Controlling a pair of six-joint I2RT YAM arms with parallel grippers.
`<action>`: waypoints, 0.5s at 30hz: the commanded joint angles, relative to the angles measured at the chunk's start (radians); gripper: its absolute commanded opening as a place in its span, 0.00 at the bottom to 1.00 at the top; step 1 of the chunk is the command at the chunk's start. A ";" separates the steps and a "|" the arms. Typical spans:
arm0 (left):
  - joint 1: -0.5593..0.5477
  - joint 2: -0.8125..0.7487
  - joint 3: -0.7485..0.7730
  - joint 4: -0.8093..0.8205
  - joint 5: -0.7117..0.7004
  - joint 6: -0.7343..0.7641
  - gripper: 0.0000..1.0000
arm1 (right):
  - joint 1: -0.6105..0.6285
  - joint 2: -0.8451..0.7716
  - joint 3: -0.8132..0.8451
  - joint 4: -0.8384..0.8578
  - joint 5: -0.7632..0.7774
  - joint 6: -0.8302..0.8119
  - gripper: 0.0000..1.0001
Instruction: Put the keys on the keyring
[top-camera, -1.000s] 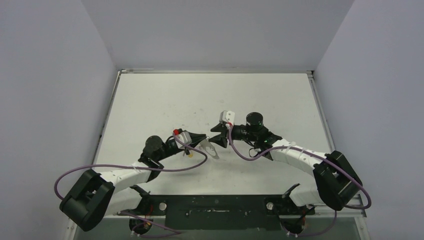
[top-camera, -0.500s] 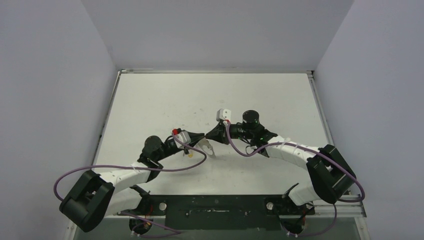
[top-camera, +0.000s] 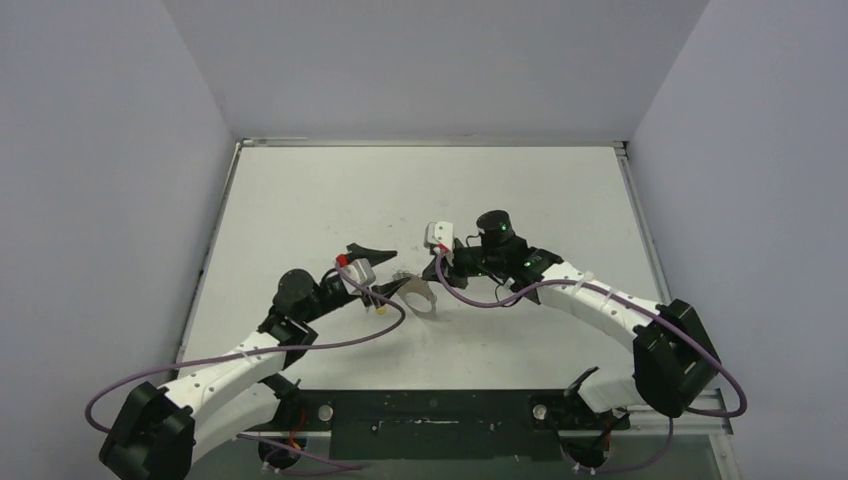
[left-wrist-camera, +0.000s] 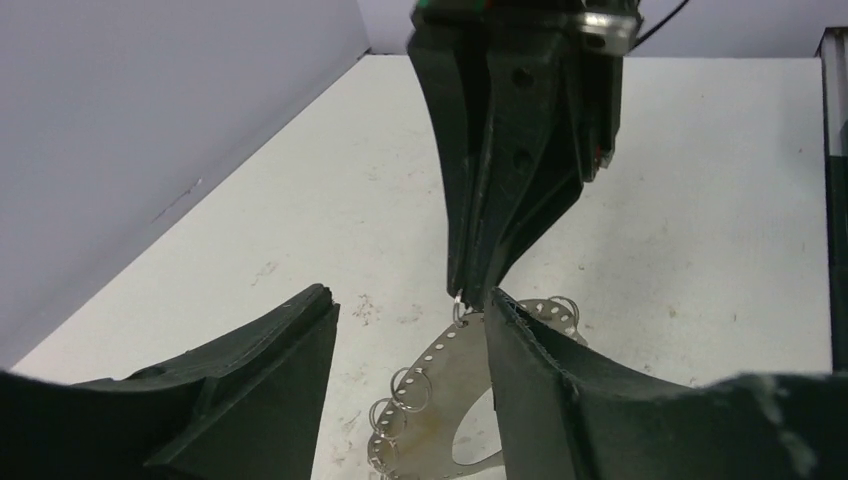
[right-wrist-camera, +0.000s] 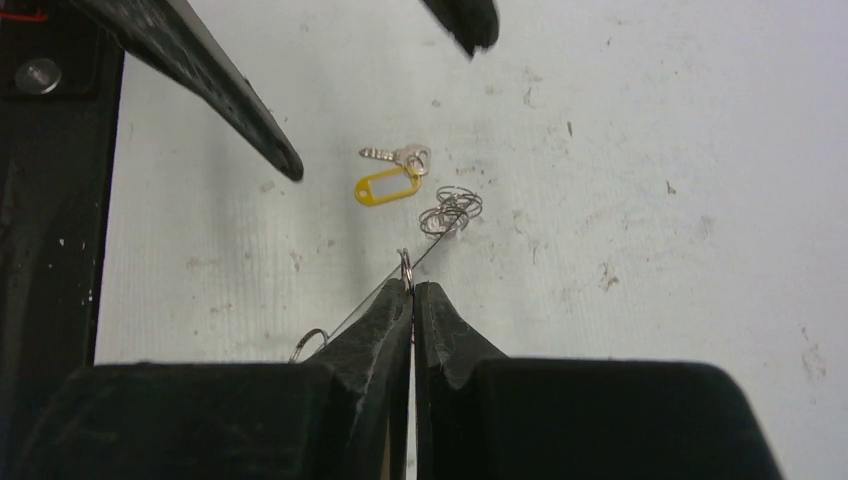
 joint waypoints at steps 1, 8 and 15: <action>-0.004 -0.105 0.125 -0.350 -0.081 -0.003 0.57 | 0.016 -0.061 0.074 -0.237 0.073 -0.121 0.00; -0.005 -0.207 0.084 -0.438 -0.096 -0.055 0.72 | 0.042 -0.047 0.167 -0.425 0.109 -0.185 0.00; -0.007 -0.196 0.073 -0.496 0.004 0.006 0.69 | 0.109 0.011 0.301 -0.657 0.173 -0.284 0.00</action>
